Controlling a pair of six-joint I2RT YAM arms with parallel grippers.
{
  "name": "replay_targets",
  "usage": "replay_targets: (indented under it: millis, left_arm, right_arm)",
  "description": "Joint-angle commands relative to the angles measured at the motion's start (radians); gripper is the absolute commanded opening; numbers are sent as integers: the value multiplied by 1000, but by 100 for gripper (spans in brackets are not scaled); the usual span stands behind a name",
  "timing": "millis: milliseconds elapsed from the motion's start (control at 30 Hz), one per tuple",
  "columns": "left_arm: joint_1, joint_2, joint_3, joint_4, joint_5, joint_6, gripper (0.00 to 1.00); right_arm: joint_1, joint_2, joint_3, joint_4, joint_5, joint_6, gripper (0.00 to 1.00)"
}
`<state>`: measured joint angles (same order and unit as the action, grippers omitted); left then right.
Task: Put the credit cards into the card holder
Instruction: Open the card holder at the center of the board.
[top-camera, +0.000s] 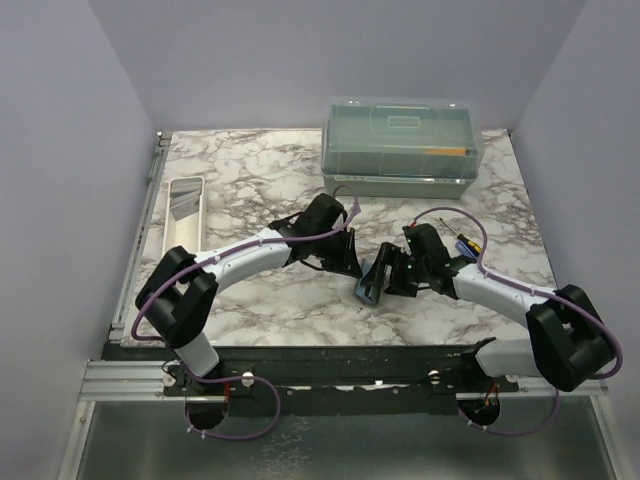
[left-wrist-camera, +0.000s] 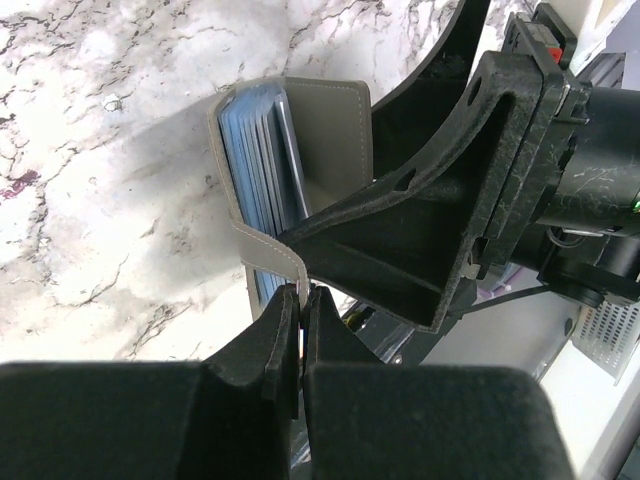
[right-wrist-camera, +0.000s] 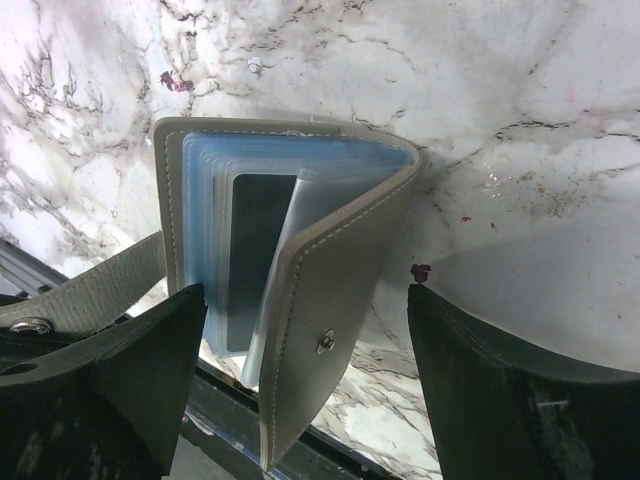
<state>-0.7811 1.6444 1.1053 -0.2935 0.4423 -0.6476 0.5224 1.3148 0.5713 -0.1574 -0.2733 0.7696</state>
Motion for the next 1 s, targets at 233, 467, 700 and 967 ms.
replay_targets:
  millis: [233,467,700,967]
  left_arm:
    - [-4,-58,44,9,23,-2,0]
    - [-4,-75,46,-17,-30,8,0]
    - [2,-75,54,-63,-100,22,0]
    - [7,-67,57,-82,-123,29,0]
  right_arm:
    - [16,6,28,-34,57,-1,84]
    - [16,0,34,-113,151,-2,77]
    - [15,-38,40,-180,223,0,73]
    - [16,-67,33,-212,238,-3,75]
